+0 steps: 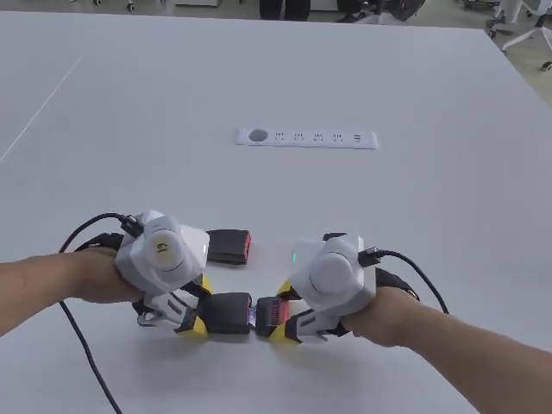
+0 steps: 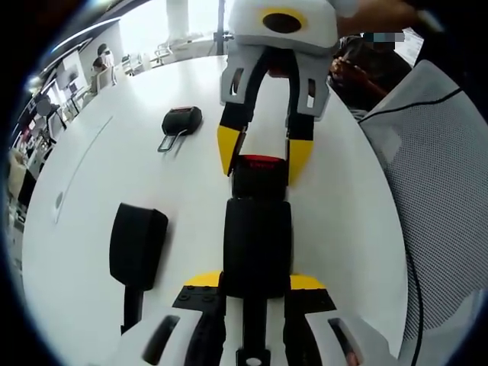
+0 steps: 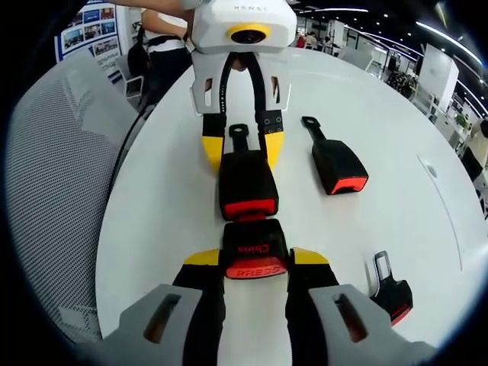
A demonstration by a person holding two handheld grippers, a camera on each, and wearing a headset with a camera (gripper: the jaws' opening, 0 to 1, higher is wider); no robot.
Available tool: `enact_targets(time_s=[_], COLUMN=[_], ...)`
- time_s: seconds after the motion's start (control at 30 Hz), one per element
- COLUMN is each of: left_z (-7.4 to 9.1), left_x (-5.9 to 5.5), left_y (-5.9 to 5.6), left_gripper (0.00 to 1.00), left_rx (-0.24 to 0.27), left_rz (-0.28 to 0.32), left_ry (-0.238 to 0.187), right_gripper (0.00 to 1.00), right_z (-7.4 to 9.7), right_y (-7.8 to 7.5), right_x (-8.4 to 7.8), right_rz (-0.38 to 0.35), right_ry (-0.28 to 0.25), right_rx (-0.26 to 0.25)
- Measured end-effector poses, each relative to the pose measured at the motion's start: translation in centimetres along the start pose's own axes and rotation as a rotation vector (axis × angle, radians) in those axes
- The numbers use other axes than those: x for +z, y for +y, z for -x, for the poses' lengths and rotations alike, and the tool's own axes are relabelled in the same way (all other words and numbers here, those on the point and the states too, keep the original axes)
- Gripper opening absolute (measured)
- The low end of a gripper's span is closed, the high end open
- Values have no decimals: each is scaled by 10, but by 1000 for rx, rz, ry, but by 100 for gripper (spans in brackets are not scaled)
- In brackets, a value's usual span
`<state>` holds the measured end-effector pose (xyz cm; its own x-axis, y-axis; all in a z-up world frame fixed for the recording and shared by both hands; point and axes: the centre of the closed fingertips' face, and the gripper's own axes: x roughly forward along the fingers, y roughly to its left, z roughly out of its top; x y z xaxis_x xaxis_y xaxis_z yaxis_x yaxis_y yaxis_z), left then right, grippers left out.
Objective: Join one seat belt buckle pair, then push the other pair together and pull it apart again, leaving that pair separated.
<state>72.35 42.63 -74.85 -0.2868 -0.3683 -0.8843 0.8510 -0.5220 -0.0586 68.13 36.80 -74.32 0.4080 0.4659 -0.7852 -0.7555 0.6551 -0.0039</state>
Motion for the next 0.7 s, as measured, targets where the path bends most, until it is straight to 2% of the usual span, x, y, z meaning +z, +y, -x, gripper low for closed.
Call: enact_targets(time_s=[0.17,0.3,0.7], left_z=[0,0,0], left_x=[0,0,1], left_y=[0,0,0], left_gripper=[27,27,28], left_rx=[7,2,2], left_rz=[6,-2,7], left_ry=[-7,7,8], right_gripper=[27,27,27], right_z=[0,-1,-1], right_y=[0,0,0], right_x=[0,0,0], right_rz=[1,-1,-1], right_ry=[4,8,14], right_rx=[1,1,-3])
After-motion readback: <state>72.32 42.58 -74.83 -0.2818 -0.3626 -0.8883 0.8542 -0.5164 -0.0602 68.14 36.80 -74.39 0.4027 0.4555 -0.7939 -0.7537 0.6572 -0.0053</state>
